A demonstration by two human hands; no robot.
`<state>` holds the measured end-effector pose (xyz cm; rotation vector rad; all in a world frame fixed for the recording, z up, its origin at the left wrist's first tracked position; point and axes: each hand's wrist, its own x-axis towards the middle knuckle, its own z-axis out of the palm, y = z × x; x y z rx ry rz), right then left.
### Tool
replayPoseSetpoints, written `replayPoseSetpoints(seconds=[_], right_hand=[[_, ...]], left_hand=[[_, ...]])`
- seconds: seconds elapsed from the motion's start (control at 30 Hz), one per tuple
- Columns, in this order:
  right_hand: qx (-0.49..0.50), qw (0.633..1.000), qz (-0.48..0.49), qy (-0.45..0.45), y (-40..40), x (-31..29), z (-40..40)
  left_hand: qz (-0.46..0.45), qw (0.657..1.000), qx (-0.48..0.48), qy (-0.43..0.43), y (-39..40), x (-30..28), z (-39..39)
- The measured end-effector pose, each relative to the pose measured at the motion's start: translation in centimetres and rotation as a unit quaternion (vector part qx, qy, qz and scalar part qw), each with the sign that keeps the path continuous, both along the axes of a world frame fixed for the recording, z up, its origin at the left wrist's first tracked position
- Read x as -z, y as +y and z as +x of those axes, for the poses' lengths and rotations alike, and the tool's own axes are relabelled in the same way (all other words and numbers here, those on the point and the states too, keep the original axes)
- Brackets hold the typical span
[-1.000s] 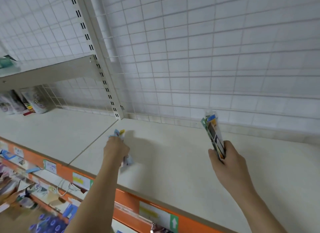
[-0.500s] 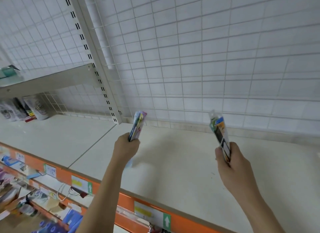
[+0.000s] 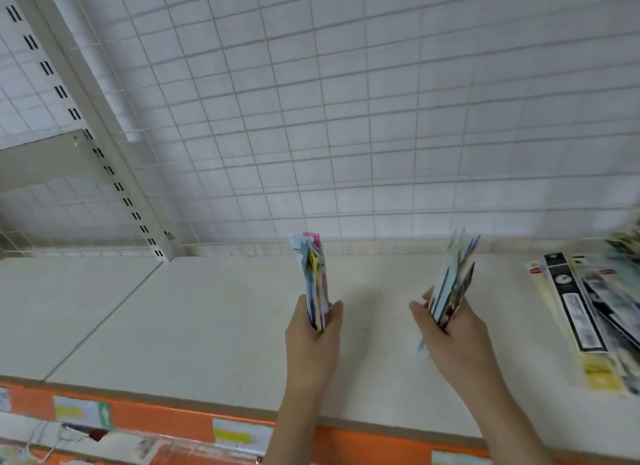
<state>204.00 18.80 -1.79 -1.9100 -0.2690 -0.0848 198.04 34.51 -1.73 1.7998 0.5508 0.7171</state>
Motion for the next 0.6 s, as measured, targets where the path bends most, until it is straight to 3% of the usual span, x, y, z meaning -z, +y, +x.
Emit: replayPoseSetpoints(seconds=[0.3, 0.6], right_hand=[[0.099, 0.993, 0.015, 0.058, -1.8, -1.6, -1.8], [0.163, 0.983, -0.082, -0.004, -7.6, -4.3, -2.1]], left_hand=[[0.007, 1.000, -0.018, 0.017, 1.5, 0.7, -0.3], [0.016, 0.998, -0.018, 0.060, -0.2, -0.4, 0.7]])
